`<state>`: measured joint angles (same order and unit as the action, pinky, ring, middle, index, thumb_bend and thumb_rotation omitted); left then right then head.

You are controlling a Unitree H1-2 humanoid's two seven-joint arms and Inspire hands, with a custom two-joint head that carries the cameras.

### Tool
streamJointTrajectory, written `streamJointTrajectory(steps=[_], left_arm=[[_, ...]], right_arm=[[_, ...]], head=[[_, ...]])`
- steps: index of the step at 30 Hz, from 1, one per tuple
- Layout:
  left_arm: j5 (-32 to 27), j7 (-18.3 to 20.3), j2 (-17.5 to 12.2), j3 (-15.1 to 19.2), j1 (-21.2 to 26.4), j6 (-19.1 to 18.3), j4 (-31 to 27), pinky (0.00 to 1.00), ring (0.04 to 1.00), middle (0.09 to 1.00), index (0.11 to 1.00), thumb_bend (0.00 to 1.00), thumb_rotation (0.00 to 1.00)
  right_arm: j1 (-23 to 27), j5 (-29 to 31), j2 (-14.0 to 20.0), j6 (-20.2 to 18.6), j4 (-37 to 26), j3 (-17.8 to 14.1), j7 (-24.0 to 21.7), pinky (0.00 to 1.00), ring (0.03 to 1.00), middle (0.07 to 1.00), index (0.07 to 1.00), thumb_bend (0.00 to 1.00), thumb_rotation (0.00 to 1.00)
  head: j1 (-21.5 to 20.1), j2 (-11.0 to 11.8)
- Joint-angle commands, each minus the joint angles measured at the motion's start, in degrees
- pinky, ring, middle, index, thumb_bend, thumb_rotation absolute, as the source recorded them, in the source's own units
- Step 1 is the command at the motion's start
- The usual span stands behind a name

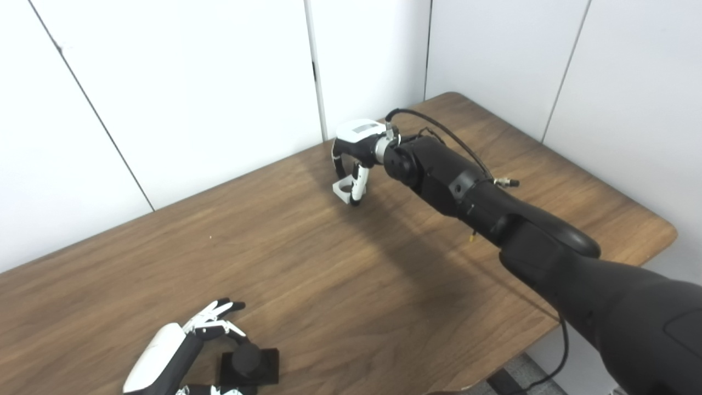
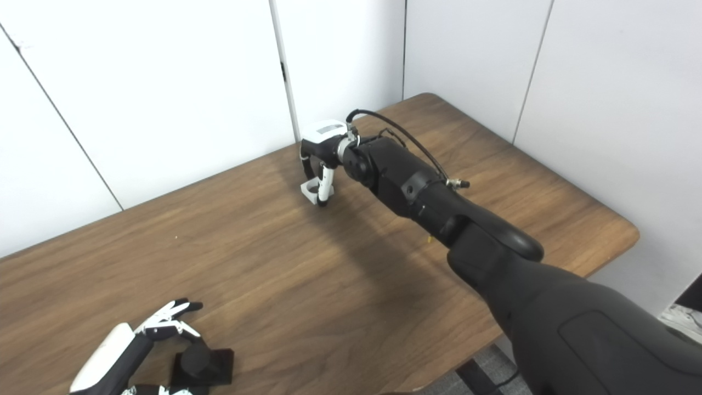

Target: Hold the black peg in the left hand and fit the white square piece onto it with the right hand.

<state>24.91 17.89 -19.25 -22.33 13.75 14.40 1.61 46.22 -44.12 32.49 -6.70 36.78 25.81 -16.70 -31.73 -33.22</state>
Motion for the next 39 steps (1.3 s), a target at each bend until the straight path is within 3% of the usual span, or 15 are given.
streamJointTrajectory(steps=[1,11,16,23,35,39], left_arm=[[1.85,1.0,-1.11,-0.52,-0.58,-0.07,-0.66,0.94,0.962,0.9,0.489,0.52,0.05],[1.69,1.1,-1.53,-0.12,-0.35,-0.3,-0.37,0.94,0.966,0.904,0.489,0.52,0.05],[1.25,1.0,-1.63,0.02,-0.1,0.62,0.51,0.93,0.966,0.902,0.489,0.52,0.05],[2.99,1.13,-0.44,-1.14,0.01,-0.93,1.23,0.98,0.991,0.926,0.491,0.52,0.06],[5.99,-0.65,2.37,-2.57,1.21,-2.15,3.51,1.0,1.0,0.948,0.492,0.52,0.07],[6.82,-1.1,3.25,-3.13,1.53,-3.15,4.2,1.0,1.0,0.95,0.492,0.52,0.07]], right_arm=[[-0.49,-1.01,-0.55,-0.25,1.34,1.09,0.4,0.89,0.879,0.814,0.487,0.52,0.15],[-1.69,-0.65,-0.28,0.59,-0.64,0.22,3.32,0.91,0.878,0.825,0.486,0.52,0.14],[-2.84,-0.3,0.02,0.76,-2.85,-0.88,4.79,0.92,0.882,0.822,0.486,0.52,0.14],[-5.37,0.16,2.38,1.77,-5.17,-1.92,5.04,0.9,0.874,0.822,0.486,0.51,0.14],[-6.05,1.85,4.99,6.05,-2.12,-3.01,6.68,0.91,0.872,0.819,0.487,0.52,0.14],[-5.66,2.37,5.54,6.97,-0.78,-3.22,7.03,0.92,0.877,0.815,0.486,0.52,0.14]], head=[[-0.08,-0.04],[-0.6,-0.38],[2.58,-1.27],[14.68,-3.93],[31.8,-5.41],[34.15,-5.49]])
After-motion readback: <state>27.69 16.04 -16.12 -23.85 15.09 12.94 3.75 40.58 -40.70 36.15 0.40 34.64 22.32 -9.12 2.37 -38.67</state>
